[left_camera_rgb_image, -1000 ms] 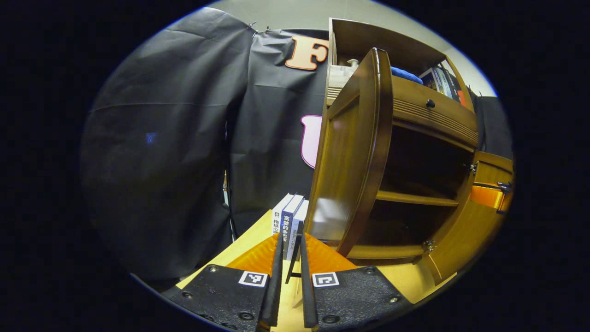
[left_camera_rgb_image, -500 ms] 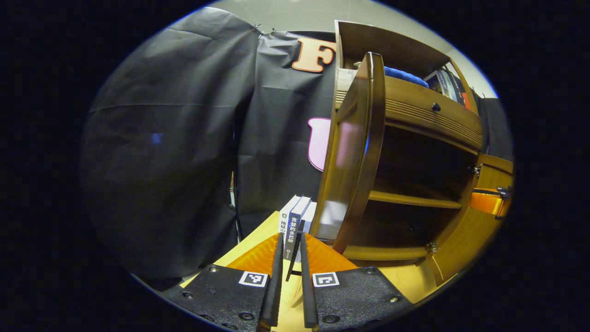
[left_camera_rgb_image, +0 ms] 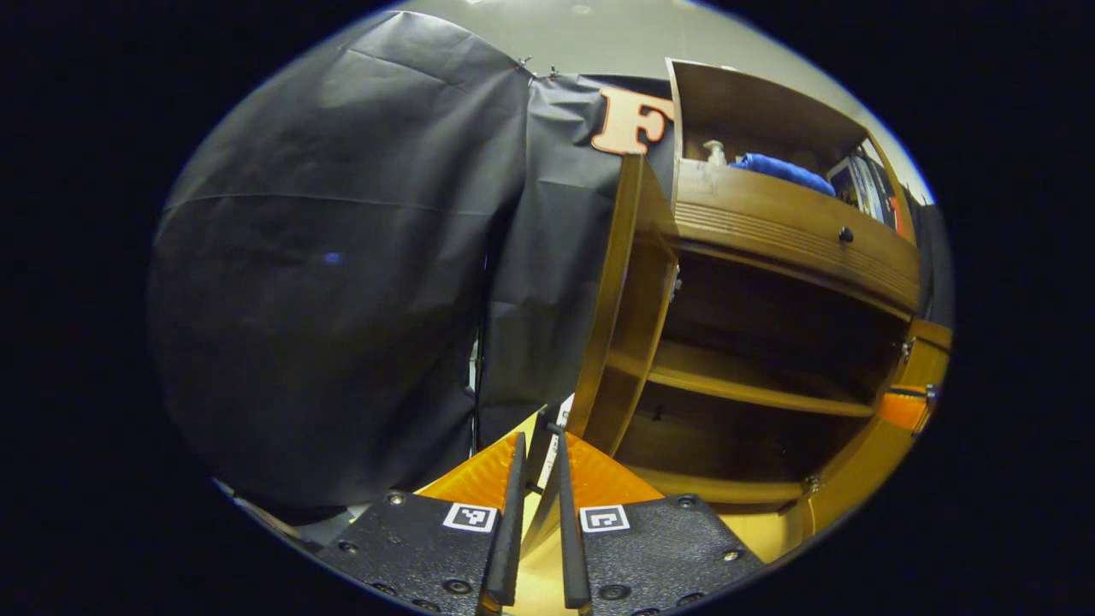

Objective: Open the right door of the double-door shoe cabinet with the right hand, and open the left door with the left hand.

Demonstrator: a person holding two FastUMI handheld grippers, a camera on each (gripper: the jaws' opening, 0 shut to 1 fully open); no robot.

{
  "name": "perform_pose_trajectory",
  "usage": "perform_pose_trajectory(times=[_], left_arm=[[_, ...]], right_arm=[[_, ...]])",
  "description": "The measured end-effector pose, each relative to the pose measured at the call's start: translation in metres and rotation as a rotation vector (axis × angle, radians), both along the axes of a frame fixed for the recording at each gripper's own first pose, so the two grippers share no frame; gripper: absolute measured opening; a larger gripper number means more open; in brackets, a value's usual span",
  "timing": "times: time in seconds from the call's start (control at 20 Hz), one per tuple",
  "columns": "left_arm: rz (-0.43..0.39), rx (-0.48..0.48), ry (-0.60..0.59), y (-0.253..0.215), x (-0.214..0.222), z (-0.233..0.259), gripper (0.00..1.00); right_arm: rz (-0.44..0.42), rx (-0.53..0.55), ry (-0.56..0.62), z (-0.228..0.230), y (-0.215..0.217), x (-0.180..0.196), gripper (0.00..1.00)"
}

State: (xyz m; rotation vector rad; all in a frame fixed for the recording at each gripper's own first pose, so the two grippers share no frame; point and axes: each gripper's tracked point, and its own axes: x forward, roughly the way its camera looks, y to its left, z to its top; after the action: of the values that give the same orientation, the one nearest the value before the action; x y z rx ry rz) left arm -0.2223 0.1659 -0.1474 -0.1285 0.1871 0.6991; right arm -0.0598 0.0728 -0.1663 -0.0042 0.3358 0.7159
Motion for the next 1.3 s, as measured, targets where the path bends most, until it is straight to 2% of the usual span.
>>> perform_pose_trajectory(times=[0.05, 0.25, 0.3, 0.45, 0.5, 0.65, 0.75, 0.85, 0.9, 0.95, 1.3], left_arm=[[-0.002, 0.020, -0.004, -0.004, 0.002, 0.009, 0.22], [-0.030, 0.151, -0.063, -0.022, 0.014, 0.068, 0.22], [-0.039, 0.179, -0.088, -0.025, 0.018, 0.082, 0.13], [-0.116, 0.213, -0.158, -0.057, 0.040, 0.119, 0.13], [-0.149, 0.212, -0.173, -0.069, 0.049, 0.124, 0.13], [-0.242, 0.217, -0.181, -0.098, 0.073, 0.128, 0.13], [-0.306, 0.213, -0.181, -0.119, 0.092, 0.125, 0.13], [-0.372, 0.187, -0.182, -0.142, 0.112, 0.121, 0.13], [-0.405, 0.177, -0.186, -0.153, 0.119, 0.120, 0.14], [-0.436, 0.170, -0.188, -0.163, 0.127, 0.120, 0.13], [-0.587, 0.106, -0.194, -0.224, 0.173, 0.115, 0.13]], right_arm=[[-0.006, 0.006, 0.003, 0.000, -0.002, 0.001, 0.56], [-0.045, 0.016, 0.001, 0.003, -0.014, 0.004, 0.56], [-0.055, 0.016, 0.000, 0.003, -0.016, 0.005, 0.53], [-0.087, 0.015, -0.016, 0.008, -0.027, 0.008, 0.56], [-0.100, 0.015, -0.024, 0.011, -0.031, 0.009, 0.53], [-0.138, 0.024, -0.049, 0.022, -0.041, 0.013, 0.56], [-0.164, 0.035, -0.067, 0.031, -0.048, 0.014, 0.53], [-0.205, 0.048, -0.087, 0.041, -0.058, 0.017, 0.56], [-0.232, 0.056, -0.095, 0.046, -0.065, 0.019, 0.53], [-0.261, 0.062, -0.099, 0.050, -0.072, 0.022, 0.53], [-0.419, 0.109, -0.136, 0.082, -0.118, 0.028, 0.53]])
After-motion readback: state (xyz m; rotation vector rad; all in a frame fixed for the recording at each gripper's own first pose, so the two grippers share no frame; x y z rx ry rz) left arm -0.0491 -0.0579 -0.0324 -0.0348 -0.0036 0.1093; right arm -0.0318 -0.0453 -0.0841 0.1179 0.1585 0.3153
